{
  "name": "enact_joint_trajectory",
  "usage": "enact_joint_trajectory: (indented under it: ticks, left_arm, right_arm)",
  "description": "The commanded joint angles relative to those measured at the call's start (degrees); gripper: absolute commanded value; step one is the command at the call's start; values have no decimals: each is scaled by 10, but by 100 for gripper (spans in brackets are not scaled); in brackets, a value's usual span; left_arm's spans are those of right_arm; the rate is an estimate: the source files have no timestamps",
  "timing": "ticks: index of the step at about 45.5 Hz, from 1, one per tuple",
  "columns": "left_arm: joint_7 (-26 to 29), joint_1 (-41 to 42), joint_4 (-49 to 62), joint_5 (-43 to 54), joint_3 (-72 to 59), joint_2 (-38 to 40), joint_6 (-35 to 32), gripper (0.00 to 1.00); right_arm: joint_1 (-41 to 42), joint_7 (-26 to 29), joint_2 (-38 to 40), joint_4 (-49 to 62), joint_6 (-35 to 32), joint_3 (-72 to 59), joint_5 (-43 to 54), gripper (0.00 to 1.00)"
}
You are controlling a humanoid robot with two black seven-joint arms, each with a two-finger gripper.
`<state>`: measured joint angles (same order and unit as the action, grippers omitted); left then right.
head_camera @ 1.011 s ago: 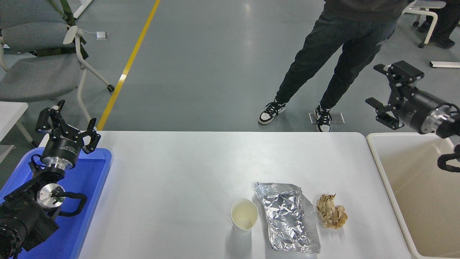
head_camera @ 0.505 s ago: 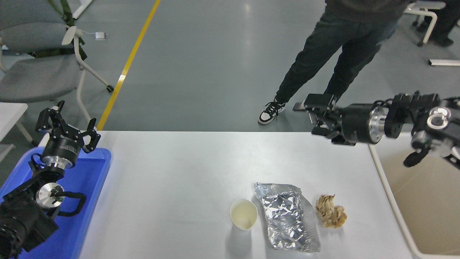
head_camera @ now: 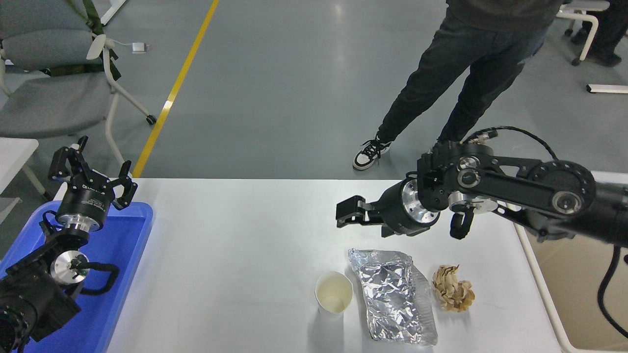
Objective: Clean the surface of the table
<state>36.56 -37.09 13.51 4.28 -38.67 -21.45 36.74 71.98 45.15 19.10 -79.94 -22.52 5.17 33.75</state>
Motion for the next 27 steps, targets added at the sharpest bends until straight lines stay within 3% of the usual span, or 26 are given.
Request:
enact_joint_trajectory:
  ticks: [1,9,27]
  left_arm:
    - [0,0,0,0,0,0,0,100]
    - [0,0,0,-1,0,0,0,100]
    - [0,0,-1,-1,0,0,1,100]
  right_arm:
    - [4,37,-39,13,-60,-31,9,100]
    - [-25,32,-54,23,-55,-57,70,100]
    - [-36,27,-114,73,-58,-51,73,100]
